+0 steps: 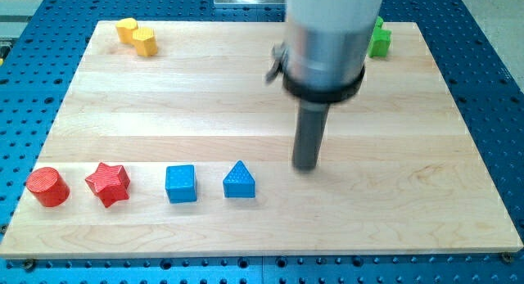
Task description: Put the green star parallel to the triangle
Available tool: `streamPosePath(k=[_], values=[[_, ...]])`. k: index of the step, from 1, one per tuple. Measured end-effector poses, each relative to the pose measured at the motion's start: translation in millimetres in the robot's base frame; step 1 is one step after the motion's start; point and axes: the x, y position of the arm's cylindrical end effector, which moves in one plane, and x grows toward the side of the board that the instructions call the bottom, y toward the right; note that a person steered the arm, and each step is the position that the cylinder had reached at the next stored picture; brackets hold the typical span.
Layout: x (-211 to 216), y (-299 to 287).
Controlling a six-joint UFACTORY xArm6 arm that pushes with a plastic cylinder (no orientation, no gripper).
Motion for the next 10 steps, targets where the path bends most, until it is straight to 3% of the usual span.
streamPosePath(k=[2,3,4,5,8,9,10], values=[[-170,232],[-243,249],[-261,176],[-188,100],[28,25],[9,66],[36,72]])
